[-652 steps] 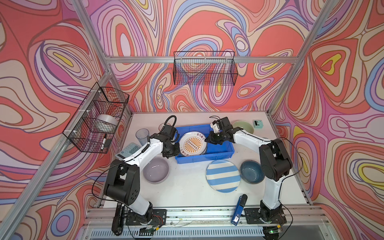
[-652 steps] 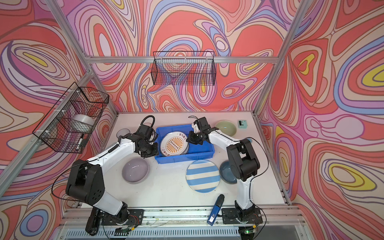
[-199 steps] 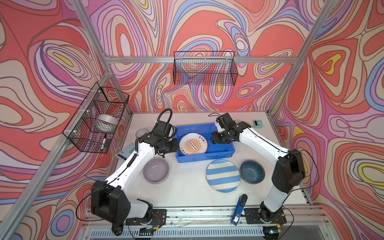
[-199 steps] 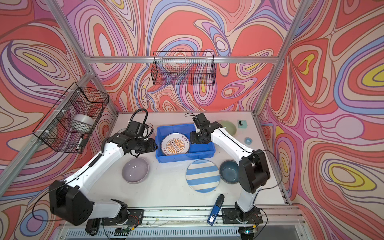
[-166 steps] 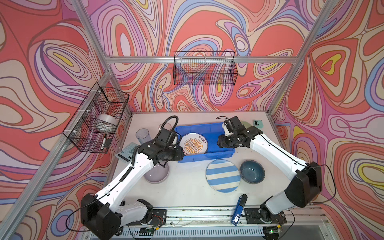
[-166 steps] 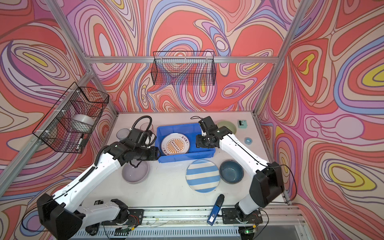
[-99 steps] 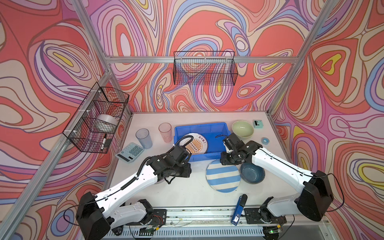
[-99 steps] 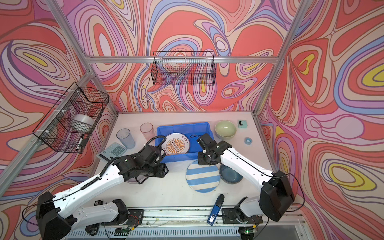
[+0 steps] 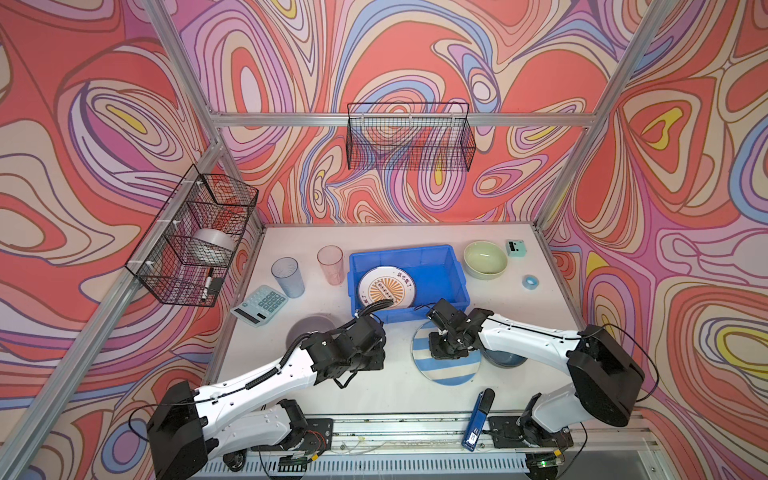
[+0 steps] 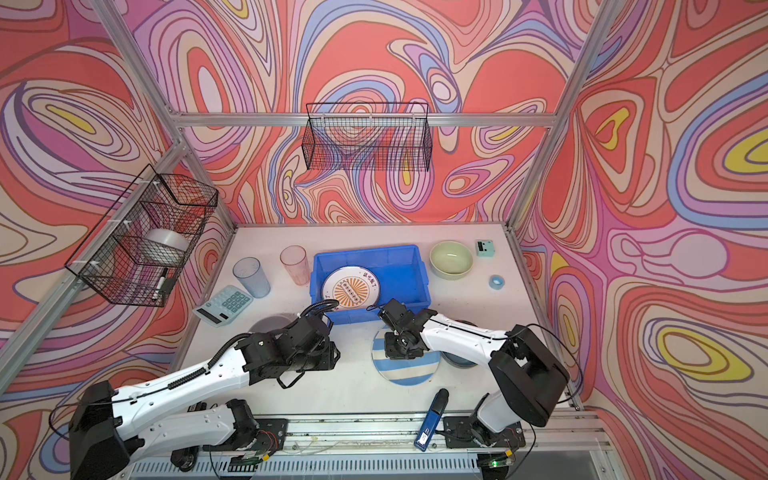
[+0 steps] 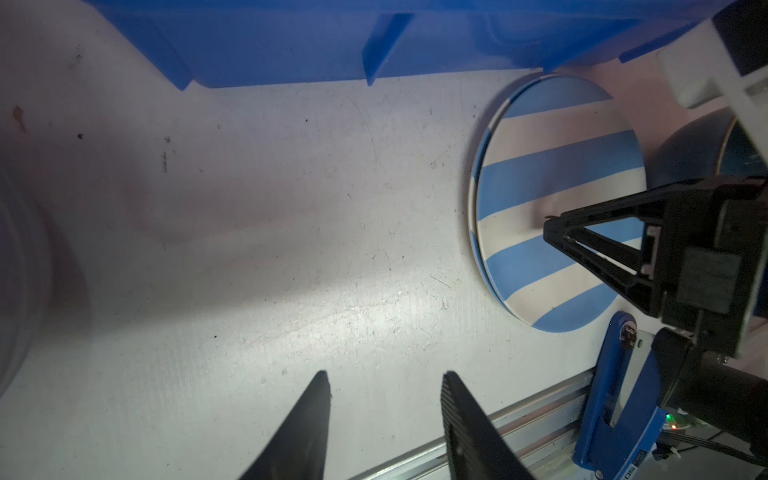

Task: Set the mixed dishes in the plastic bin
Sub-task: 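Raise both grippers from the bin and move to the striped plate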

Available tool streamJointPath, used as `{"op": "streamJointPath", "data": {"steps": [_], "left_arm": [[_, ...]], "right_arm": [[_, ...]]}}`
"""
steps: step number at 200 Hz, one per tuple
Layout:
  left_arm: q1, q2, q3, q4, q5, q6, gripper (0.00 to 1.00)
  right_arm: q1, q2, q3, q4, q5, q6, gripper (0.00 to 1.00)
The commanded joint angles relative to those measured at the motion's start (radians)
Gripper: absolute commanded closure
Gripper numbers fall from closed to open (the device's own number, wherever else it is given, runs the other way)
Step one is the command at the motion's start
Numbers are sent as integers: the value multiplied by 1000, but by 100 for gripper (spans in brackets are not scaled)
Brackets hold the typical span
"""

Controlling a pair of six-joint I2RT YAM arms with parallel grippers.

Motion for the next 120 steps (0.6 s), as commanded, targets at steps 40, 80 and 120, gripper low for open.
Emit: {"op": "streamJointPath", "data": {"steps": [40,80,120], "left_arm": [[-2,-129,-70,-52,-44,-80,52],[-2,-214,-92,-122,-68,-91,52],[-2,-255,-116,-137,-73,-95,52]], "right_arm": [[95,144,40,124,-82,24,73],[141,224,96,167,-143,28,73],[147,229,134,216,-205,35,73]]}}
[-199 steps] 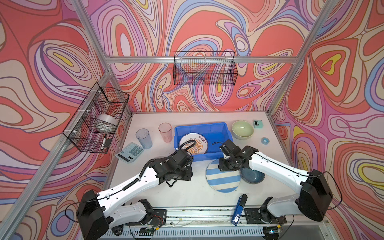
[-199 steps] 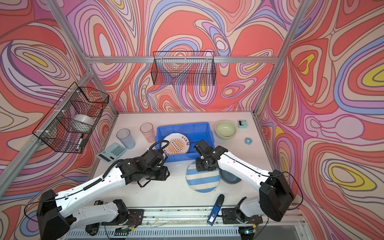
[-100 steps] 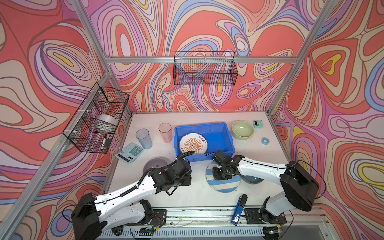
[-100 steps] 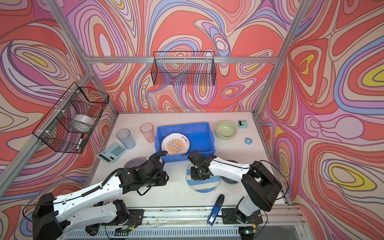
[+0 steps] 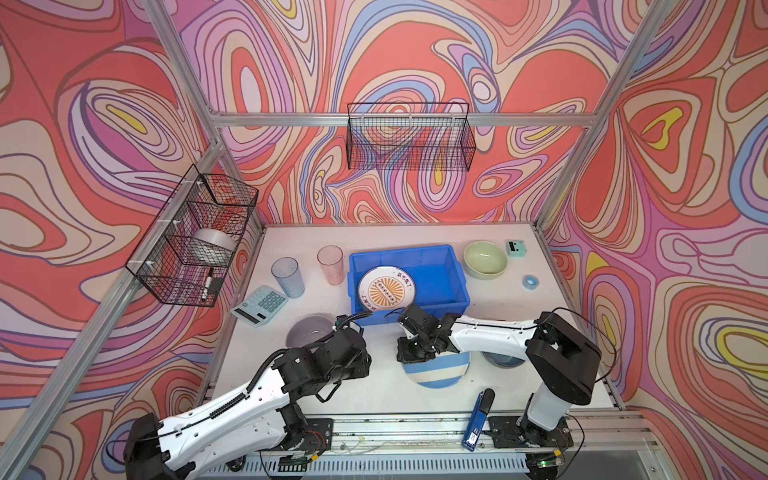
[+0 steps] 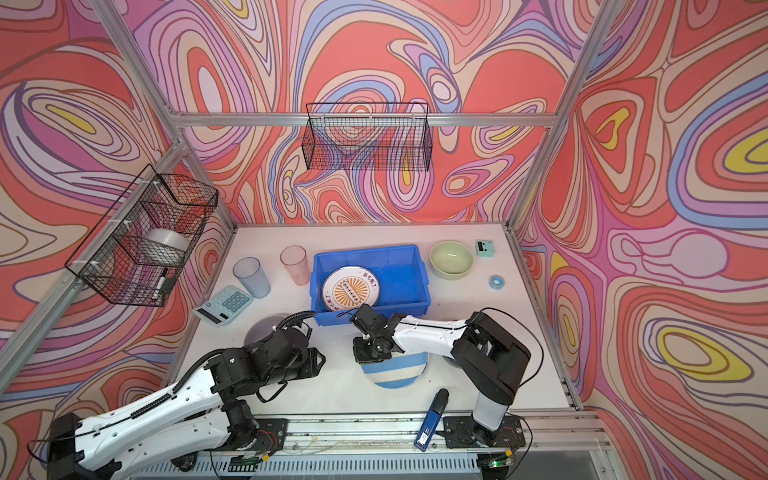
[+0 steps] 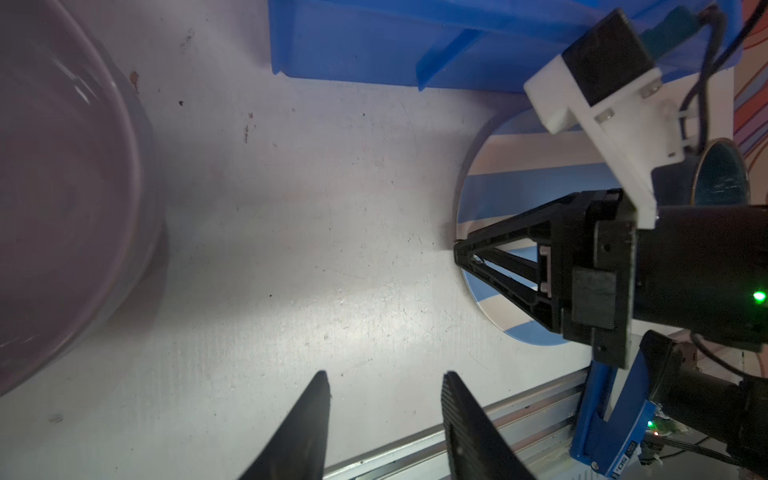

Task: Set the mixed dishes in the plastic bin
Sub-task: 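Raise both grippers from the bin and move to the striped plate, then lower both grippers to opposite edges of the blue-and-white striped plate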

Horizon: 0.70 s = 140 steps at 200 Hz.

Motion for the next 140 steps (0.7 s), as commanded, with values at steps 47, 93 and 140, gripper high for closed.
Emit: {"op": "streamJointPath", "data": {"steps": [47,93,140], "left_arm": [[-4,41,-34,46,28,2,51],[-3,215,-21,239,109,41,53],[-3,419,25,367,131,60,59]], "right_arm": [[8,-71,52,-144,55,-26,63],[-36,-200,46,-365,224,-25,46],[-191,-325,-96,-433,262,-54,39]]}}
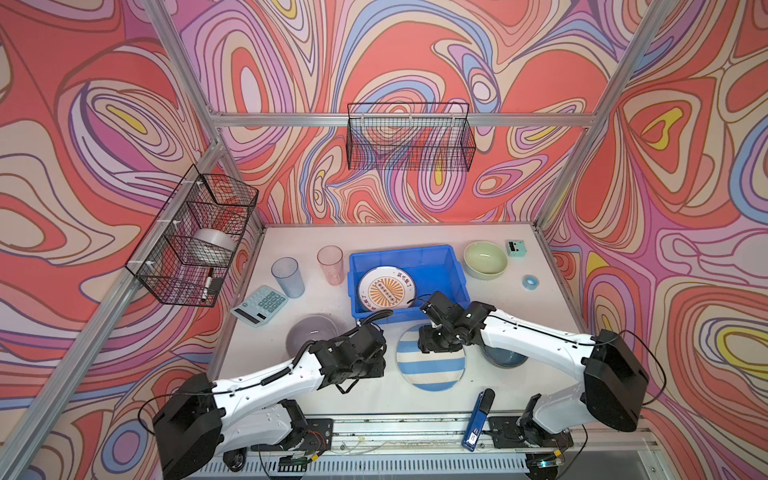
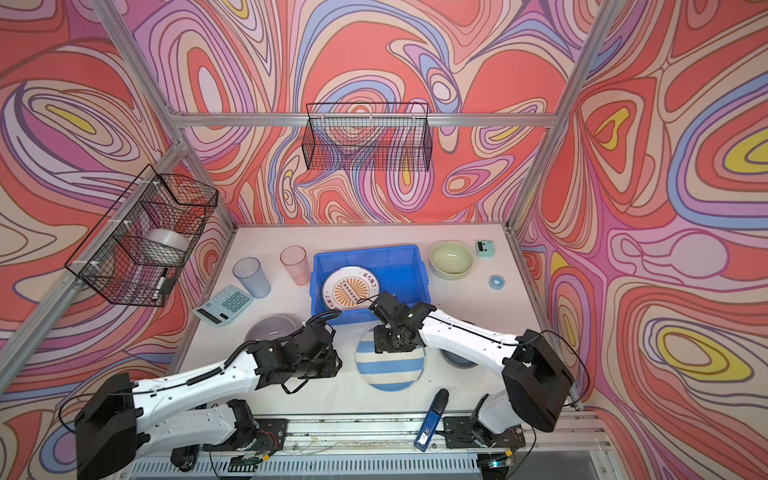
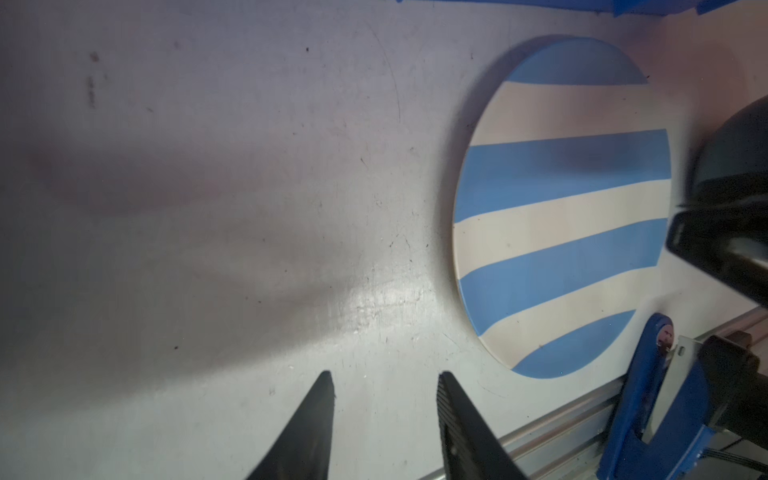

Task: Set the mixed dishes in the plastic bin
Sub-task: 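Lower both grippers to opposite edges of the blue-and-white striped plate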

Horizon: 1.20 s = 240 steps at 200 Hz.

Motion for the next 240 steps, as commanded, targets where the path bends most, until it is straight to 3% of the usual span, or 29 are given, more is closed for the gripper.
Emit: {"op": "streamJointPath", "data": {"steps": [1,49,108,169,240], "left_arm": [[-1,75,38,106,22,18,59],[-3,223,82,211,69,23,65],[-3,289,102,221,50,17,73],[-2,355,91,219,27,21,80],[-3,412,91,235,43,24,86]], "right_arm": [[-58,-48,-73,-89,61,-21,39],[-89,-65,-151,-80,102,1,39],[-89,-73,-202,-12,102,28,42],[-89,-86,-236,55,70,23,56],[-89,-133,-238,80,12,-14,65]]}}
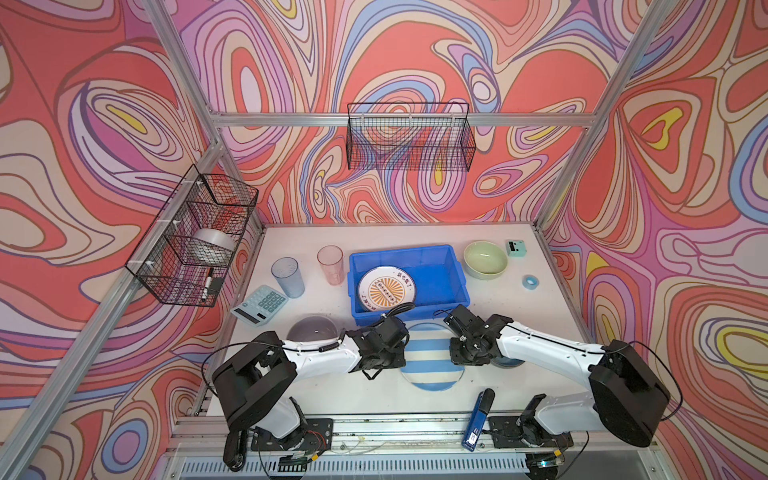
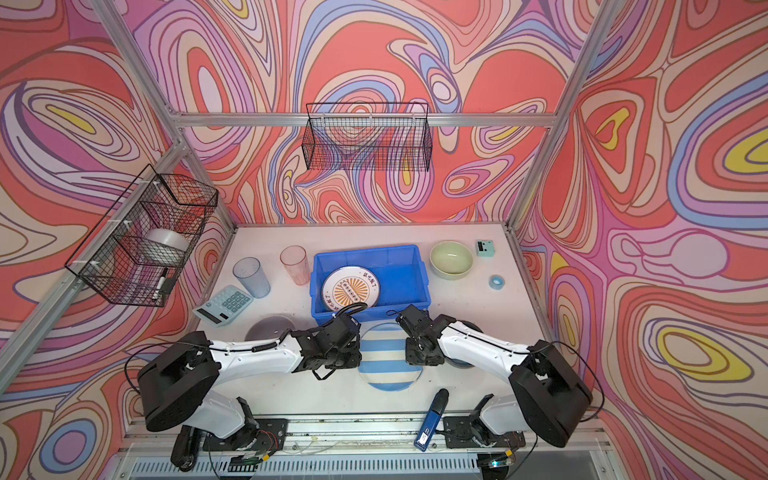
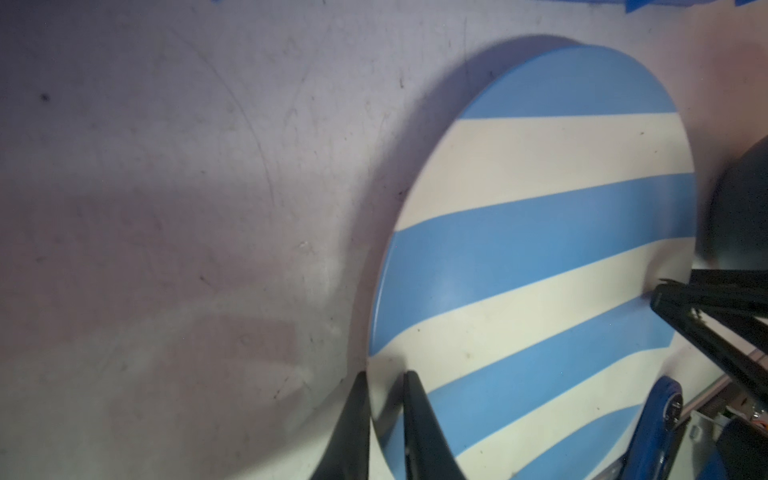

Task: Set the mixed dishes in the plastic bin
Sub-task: 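Lower both grippers to opposite edges of the blue-and-white striped plate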

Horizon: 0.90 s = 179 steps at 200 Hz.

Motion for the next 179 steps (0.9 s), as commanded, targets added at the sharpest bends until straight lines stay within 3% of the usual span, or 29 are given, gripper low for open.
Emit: {"op": "streamJointPath", "data": {"steps": [1,179], "left_arm": [[-3,61,-12,-21,-10,12,86],[-4,87,-137,81,58,11,89]], "right_arm": [[1,-48,1,63,-62,-27,65],[1,-284,-14,162,-174,-57,70]]}}
